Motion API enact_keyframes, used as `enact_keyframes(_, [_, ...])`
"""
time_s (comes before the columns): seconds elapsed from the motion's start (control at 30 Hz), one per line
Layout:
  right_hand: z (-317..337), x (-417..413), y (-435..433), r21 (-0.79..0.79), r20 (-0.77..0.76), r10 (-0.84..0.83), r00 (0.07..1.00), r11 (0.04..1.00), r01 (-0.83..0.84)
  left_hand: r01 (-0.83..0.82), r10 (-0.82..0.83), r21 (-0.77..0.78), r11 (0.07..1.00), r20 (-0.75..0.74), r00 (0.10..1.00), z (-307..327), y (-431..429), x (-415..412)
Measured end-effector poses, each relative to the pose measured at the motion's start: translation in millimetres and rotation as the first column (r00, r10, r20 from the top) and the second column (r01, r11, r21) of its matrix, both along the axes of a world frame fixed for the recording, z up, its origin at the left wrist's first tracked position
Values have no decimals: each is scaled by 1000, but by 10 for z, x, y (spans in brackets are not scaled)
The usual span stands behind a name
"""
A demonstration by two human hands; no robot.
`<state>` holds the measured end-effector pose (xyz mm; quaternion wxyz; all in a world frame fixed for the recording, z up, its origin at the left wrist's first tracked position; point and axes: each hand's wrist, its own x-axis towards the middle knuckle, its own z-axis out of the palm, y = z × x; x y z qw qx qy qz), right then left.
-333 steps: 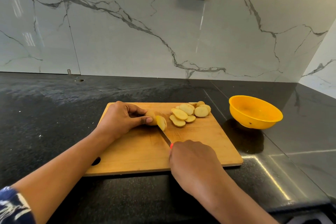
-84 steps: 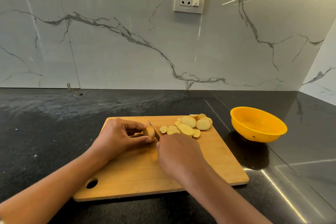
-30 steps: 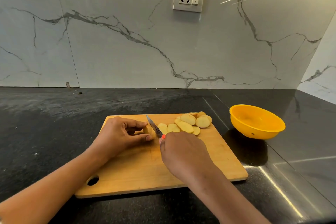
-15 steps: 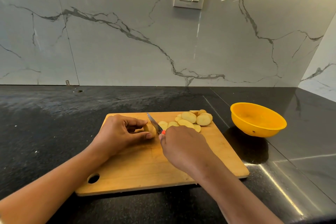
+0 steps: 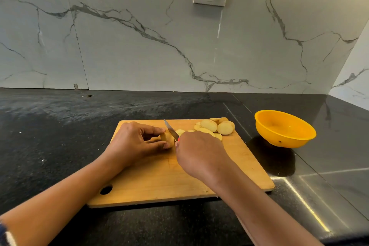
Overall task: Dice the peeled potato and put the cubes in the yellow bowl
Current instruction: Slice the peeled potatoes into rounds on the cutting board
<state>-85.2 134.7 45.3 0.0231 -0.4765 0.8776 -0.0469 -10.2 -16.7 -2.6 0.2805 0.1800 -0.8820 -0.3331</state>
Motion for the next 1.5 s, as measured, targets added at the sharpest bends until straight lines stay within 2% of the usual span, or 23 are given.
enact_keyframes(0.17, [-34,-3,-137,26,66,-17,998,1000,15,-2,2,21,1000,-26,1000,12,-1,17])
enact_keyframes(0.53, [-120,79,-166,115,46,1,999,993,-6,0,0,65,998,-6,1000,-5,-12,9])
enact_keyframes(0.73, [-176,180,325,241,77,5,997,970,-24,-10,9,210,978,7,1000,4,-44,-2])
enact_keyframes(0.87, [-203,102,339,106,73,-25,997,994,17,5,-4,266,964,-3,1000,15,-46,7])
enact_keyframes(1.07, [-237,-92,245,-16,99,-118,988,993,120,7,-8,246,969,4,1000,13,-46,12])
enact_keyframes(1.2, [-247,-111,247,-93,112,-144,983,984,155,-8,8,189,982,5,1000,4,-34,17])
enact_keyframes(1.33, [-205,-55,240,-154,122,-92,988,982,111,-19,19,85,996,1,1000,3,-15,30])
enact_keyframes(1.5, [-174,24,180,-142,82,-50,995,988,61,-38,38,12,999,8,999,8,-13,50])
